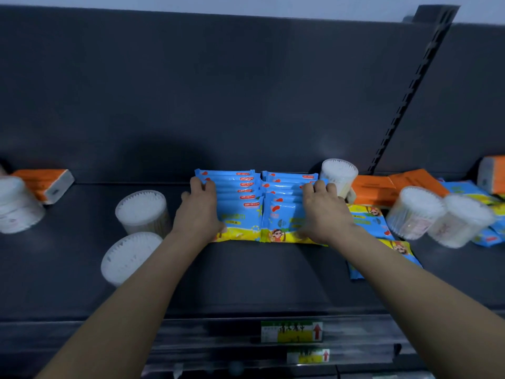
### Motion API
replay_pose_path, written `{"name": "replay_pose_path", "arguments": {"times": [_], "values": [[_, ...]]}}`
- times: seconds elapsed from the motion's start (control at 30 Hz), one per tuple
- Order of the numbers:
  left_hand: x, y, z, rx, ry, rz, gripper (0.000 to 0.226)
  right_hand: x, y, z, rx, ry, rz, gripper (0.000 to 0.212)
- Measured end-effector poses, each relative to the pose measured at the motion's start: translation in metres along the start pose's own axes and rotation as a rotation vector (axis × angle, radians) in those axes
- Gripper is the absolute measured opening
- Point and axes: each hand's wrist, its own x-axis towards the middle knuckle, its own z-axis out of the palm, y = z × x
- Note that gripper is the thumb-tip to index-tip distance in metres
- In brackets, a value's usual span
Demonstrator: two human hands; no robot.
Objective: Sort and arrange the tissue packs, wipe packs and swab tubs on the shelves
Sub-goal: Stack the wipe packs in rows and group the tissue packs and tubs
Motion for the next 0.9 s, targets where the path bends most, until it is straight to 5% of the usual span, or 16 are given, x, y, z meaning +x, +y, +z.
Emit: {"name": "replay_pose_path", "arguments": {"times": [0.4,0.6,0.9], "values": [[-0.014,-0.005,0.000,0.087,-0.023,0.039,0.082,-0.014,0.000,0.004,-0.121,0.015,-0.044,0.071],[-0.022,0.000,0.001,0.281,0.062,0.068,0.078,-0.021,0.003,0.004,-0.066,0.018,-0.080,0.071],[-0.033,0.016,-0.003,0.207,0.053,0.136,0.065,-0.039,0.022,-0.011,0.083,0.057,-0.110,0.065]]}}
